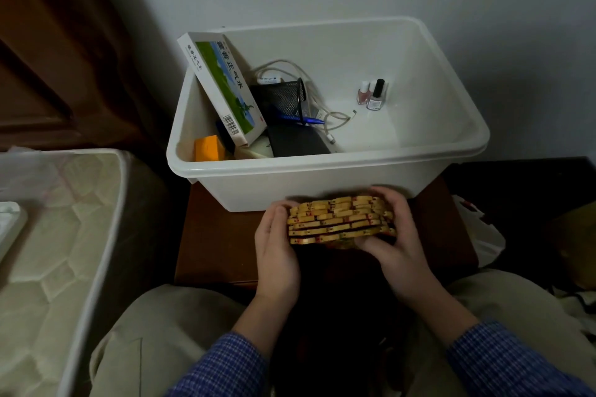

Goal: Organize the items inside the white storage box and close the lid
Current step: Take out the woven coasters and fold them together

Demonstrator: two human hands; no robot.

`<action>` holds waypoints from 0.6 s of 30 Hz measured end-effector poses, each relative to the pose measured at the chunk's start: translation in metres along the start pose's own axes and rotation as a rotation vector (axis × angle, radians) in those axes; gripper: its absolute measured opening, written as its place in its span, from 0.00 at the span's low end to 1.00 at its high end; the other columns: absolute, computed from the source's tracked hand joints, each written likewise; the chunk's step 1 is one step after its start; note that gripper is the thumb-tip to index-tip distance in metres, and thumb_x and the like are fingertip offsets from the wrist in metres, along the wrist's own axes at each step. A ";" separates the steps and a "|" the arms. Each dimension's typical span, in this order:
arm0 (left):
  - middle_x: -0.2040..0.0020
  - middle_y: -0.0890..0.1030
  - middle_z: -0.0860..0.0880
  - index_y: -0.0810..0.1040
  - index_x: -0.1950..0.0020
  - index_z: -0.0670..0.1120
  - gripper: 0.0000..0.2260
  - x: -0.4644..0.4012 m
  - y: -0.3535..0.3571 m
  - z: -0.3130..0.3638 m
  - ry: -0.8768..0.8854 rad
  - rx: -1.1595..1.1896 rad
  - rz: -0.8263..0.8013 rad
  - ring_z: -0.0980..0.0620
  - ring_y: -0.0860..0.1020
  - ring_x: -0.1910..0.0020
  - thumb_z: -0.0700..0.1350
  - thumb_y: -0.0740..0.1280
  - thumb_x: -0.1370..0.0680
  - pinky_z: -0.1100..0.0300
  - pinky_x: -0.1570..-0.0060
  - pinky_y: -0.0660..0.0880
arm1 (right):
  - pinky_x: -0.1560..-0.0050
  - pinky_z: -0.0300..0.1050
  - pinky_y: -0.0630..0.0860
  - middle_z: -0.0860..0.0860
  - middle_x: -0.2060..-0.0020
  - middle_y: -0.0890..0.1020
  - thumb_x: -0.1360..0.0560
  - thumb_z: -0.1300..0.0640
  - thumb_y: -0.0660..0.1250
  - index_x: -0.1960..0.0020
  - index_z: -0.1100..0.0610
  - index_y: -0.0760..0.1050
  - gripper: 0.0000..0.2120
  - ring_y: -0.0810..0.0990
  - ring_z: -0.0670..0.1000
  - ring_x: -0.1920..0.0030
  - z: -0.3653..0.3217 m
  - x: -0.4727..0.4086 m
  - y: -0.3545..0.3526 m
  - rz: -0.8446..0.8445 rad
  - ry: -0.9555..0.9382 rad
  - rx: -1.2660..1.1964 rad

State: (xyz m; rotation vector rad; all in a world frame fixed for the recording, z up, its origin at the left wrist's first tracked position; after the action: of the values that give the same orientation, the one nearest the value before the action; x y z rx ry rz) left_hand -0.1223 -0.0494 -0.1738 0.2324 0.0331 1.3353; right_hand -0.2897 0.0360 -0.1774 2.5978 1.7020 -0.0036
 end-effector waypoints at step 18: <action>0.41 0.79 0.44 0.75 0.37 0.38 0.22 0.010 -0.010 0.027 0.283 -0.168 0.021 0.49 0.77 0.40 0.53 0.53 0.18 0.61 0.42 0.74 | 0.43 0.36 0.77 0.42 0.43 0.81 0.34 0.65 0.80 0.36 0.48 0.75 0.31 0.81 0.45 0.40 -0.043 -0.016 0.015 -0.169 -0.220 0.265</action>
State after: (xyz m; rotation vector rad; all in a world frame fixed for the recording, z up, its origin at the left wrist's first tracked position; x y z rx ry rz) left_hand -0.1061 -0.0455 -0.1485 -0.0999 0.1562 1.3752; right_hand -0.2830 0.0168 -0.1336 2.4934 1.9441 -0.5336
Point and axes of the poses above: each hand's wrist, its own x-axis away from the middle knuckle, its own y-axis out of the palm, z = x × y, the point moved 6 cm from there along -x, towards the middle knuckle
